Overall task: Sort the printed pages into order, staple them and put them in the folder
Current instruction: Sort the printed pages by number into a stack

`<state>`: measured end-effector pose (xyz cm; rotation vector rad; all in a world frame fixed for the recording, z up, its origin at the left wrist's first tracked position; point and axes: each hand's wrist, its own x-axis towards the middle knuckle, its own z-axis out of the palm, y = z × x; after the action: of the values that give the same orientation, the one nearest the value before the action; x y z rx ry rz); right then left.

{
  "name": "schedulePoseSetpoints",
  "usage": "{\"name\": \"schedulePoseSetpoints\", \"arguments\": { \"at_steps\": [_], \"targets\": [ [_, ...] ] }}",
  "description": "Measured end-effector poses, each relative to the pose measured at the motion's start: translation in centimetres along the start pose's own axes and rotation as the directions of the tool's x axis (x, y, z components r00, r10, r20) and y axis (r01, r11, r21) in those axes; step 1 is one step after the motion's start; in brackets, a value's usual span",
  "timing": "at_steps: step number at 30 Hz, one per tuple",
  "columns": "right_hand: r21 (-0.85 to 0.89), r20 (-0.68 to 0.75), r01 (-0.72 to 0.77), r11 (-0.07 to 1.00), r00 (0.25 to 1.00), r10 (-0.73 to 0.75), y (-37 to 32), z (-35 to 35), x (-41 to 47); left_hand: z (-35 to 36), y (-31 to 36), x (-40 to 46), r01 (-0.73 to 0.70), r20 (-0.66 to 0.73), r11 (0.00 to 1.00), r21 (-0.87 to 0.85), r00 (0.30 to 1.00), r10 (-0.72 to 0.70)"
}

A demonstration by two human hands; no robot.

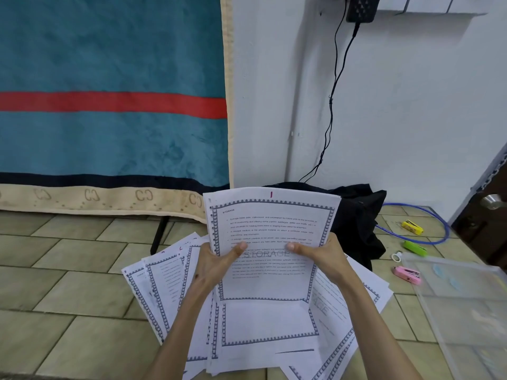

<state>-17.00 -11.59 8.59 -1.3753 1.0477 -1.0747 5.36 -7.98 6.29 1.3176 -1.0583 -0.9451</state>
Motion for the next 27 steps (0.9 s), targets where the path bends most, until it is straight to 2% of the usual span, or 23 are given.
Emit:
{"name": "schedulePoseSetpoints", "arguments": {
  "at_steps": [6,10,13,16,22,27],
  "targets": [
    [0.0,0.01,-0.003,1.0,1.0,0.003,0.0,0.0,0.1,0.2,0.0,0.1,0.007,-0.05,1.0,0.003,0.999,-0.007],
    [-0.007,-0.001,0.001,1.0,1.0,-0.001,0.0,0.0,0.0,-0.2,-0.2,0.4,0.038,-0.038,0.999,0.017,0.999,-0.038],
    [-0.015,0.011,0.0,1.0,1.0,0.0,0.0,0.0,0.0,-0.7,-0.1,0.5,0.056,0.037,0.998,0.008,0.998,-0.056],
    [-0.015,-0.001,-0.002,1.0,1.0,0.002,0.0,0.0,0.0,-1.3,1.3,0.4,-0.013,0.123,1.0,0.017,0.992,0.011],
    [-0.046,0.037,0.015,0.999,0.999,-0.013,-0.4,0.1,-0.1,-1.0,5.8,1.3,-0.146,0.027,0.986,-0.081,0.988,0.149],
    [-0.002,0.038,0.059,0.998,0.998,-0.059,-1.2,-0.3,0.0,-0.5,5.6,1.4,-0.154,0.02,0.984,-0.085,0.987,0.156]
  ]
}}
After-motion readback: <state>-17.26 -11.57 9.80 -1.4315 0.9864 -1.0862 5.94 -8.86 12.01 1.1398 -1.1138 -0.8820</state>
